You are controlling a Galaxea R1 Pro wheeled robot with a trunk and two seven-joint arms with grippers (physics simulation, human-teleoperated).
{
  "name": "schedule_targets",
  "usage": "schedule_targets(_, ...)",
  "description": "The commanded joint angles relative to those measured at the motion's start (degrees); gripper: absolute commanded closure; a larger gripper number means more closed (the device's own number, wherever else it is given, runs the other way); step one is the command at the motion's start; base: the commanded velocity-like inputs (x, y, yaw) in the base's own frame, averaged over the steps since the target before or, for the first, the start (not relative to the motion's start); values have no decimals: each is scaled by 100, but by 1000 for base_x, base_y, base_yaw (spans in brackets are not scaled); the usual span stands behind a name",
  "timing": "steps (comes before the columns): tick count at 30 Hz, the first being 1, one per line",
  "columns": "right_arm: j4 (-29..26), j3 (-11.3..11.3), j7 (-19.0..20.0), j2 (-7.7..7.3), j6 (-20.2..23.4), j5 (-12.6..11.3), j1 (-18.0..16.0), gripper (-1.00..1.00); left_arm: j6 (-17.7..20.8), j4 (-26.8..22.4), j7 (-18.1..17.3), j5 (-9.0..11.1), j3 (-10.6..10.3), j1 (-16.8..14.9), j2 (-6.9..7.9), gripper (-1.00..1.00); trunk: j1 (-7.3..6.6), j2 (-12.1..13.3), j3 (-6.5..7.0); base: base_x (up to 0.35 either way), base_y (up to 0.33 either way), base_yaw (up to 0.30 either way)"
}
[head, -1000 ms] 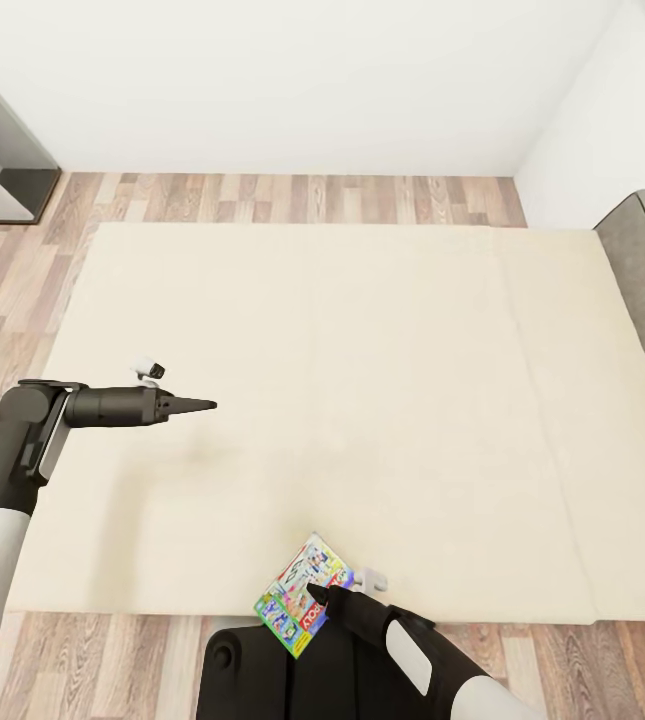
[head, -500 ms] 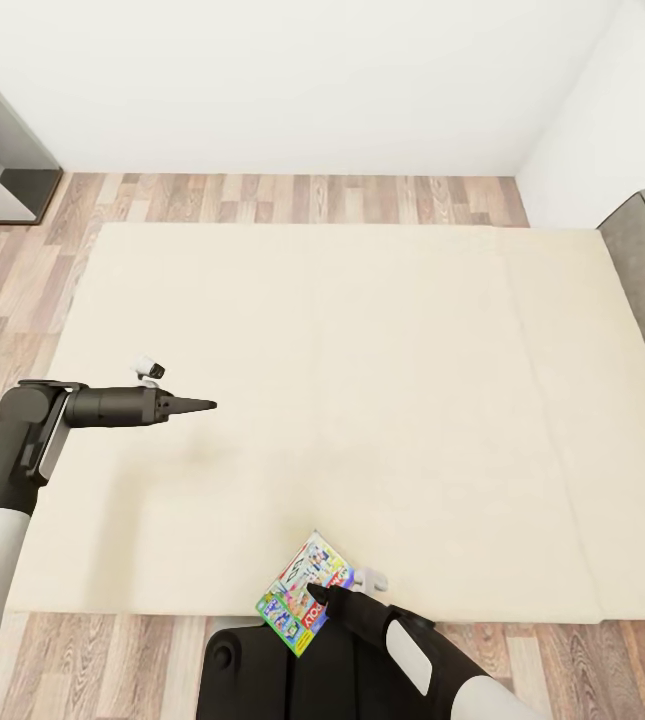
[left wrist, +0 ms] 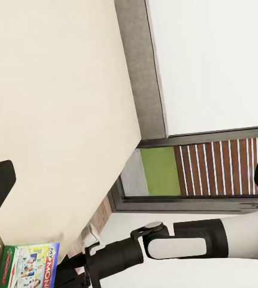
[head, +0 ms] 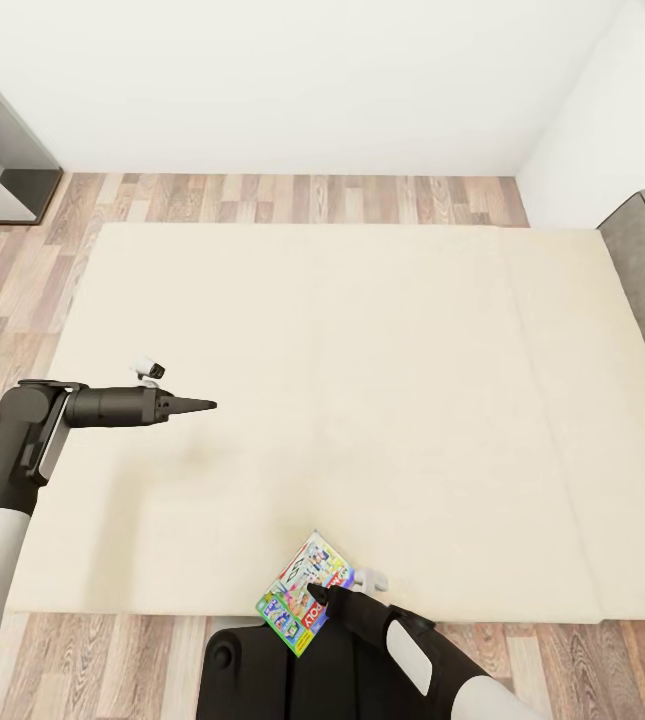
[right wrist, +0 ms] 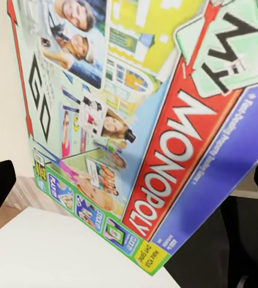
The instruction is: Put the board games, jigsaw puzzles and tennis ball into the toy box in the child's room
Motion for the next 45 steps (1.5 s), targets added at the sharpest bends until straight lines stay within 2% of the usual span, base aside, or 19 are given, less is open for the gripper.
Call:
schedule_targets(1, -3, 20, 2, -2, 23, -46, -2, -100, 61, -1, -21, -1, -2, -1, 3, -100, 3, -8, -6, 0, 0, 0)
schedule_targets(17, -25, 22, 9, -2, 62, -46, -2, -100, 61, -1, -21, 0, -2, -2, 3, -100, 3, -8, -6, 0, 0, 0)
schedule_targets(32, -478, 20, 10, -3, 145, -46, -7, -100, 61, -1, -16, -1, 5, -1, 3, -100, 3, -8, -6, 0, 0, 0)
schedule_targets(37, -583, 20, 4, -9, 369, -38, -10, -100, 61, -1, -11, -2, 0, 0, 3, -100, 3, -8, -6, 0, 0, 0)
schedule_targets(45, -595, 24, 2, -11, 469, -44, -95, -100, 61, -1, -4, -2, -2, 0, 3, -100, 3, -8, -6, 0, 0, 0)
